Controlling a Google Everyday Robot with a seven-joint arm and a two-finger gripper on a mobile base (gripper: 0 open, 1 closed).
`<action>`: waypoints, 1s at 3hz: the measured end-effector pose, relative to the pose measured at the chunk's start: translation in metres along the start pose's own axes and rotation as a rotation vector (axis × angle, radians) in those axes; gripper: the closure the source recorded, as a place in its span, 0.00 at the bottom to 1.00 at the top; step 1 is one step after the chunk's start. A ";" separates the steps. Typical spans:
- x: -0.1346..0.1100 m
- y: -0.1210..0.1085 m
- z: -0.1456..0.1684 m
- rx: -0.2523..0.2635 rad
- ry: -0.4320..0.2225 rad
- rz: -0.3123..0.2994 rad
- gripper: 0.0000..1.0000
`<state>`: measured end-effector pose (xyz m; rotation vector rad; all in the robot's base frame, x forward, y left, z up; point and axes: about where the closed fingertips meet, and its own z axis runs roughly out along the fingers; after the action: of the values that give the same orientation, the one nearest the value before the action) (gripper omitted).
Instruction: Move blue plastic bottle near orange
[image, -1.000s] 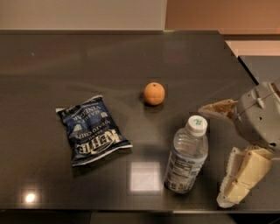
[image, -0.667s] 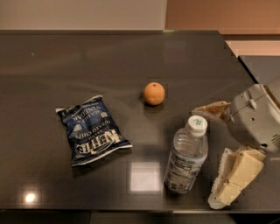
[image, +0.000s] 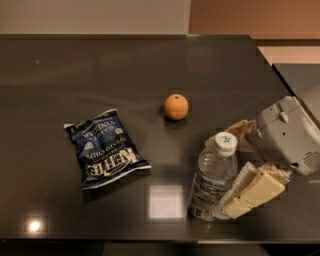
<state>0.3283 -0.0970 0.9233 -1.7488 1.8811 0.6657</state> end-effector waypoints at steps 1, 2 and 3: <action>-0.009 -0.009 -0.002 0.008 -0.037 0.008 0.88; -0.013 -0.019 -0.006 0.028 -0.043 0.008 1.00; -0.028 -0.060 -0.027 0.112 -0.051 -0.002 1.00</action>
Offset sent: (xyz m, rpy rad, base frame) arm 0.1251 -0.0110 0.0723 0.0529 -0.1864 -0.1514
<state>0.3893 -0.0969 0.9601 -1.6476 1.8457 0.5868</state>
